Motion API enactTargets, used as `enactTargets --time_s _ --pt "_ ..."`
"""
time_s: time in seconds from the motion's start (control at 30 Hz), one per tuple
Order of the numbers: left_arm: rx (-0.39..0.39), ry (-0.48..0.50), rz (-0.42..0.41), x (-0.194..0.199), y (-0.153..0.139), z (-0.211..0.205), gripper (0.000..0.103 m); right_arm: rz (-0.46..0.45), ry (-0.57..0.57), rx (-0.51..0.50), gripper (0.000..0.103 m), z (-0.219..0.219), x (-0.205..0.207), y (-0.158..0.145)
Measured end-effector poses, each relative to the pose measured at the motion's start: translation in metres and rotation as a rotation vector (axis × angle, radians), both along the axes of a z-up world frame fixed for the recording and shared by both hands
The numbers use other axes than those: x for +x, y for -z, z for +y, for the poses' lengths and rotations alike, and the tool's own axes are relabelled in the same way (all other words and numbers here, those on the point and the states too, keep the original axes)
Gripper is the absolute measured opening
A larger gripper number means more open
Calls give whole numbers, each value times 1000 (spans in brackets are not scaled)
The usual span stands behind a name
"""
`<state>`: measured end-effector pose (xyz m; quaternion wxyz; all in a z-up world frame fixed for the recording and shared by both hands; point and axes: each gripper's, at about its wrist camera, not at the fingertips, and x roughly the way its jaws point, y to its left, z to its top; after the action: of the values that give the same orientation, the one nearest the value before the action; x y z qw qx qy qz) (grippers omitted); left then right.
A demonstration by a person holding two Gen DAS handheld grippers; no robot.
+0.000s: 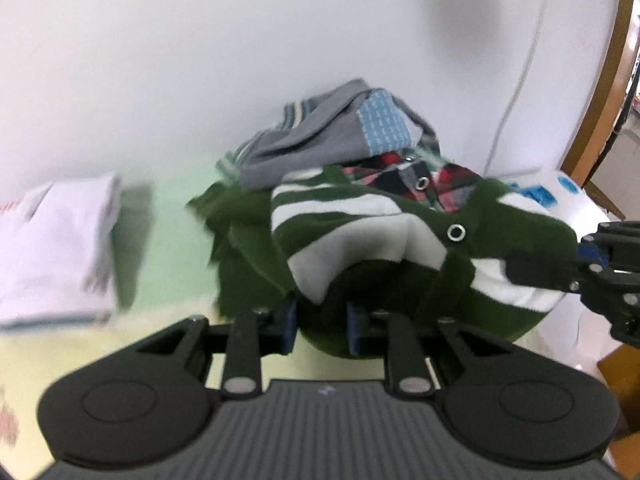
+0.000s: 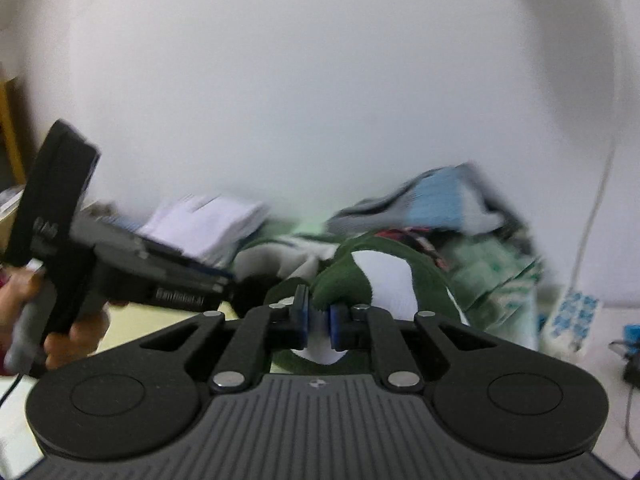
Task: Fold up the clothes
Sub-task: 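Grasp the green striped cardigan with the right tool while the left tool grasps it too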
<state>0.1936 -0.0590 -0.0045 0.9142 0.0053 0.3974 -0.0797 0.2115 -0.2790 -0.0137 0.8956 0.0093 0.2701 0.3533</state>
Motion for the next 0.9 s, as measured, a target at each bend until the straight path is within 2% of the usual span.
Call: enactTargets --time_s 0.17,0.23,0.3,0.37,0.43,0.47,0.5,0.53,0.57,0.6,0.63,0.7,0.77,0.8,0.9 --pt "25 3 105 -80 16 11 19 149 -88 -46 9 11 -50 14" --pt "13 9 167 -109 28 15 7 215 -107 -87 8 12 -70 24" --pt "21 45 231 -138 40 15 9 302 -124 -107 7 12 -90 40" --pt "60 65 255 -160 47 13 10 358 -140 -121 7 13 -109 47" --pt "85 51 230 -164 46 21 27 390 -155 -129 10 13 -124 51" --pt "96 41 214 -165 45 26 29 390 -160 -128 10 12 -129 49" --pt "107 31 198 -165 43 30 36 390 -166 -127 12 12 -134 48" --pt "118 21 182 -166 42 35 49 370 -134 -110 21 8 -132 42" --pt "129 11 165 -166 41 40 56 343 -89 -87 29 2 -129 36" --pt "131 6 140 -161 41 44 70 318 -22 -45 47 -5 -121 29" --pt "130 2 111 -153 42 48 81 300 45 -2 58 -12 -115 26" --pt "120 -2 57 -134 44 55 94 289 165 54 60 -21 -98 24" --pt "88 3 21 -106 50 60 95 324 274 64 60 -25 -76 29" --pt "57 8 24 -92 54 62 95 373 321 71 62 -28 -66 35" --pt "-43 23 54 -56 67 64 95 512 332 127 62 -28 -45 53"
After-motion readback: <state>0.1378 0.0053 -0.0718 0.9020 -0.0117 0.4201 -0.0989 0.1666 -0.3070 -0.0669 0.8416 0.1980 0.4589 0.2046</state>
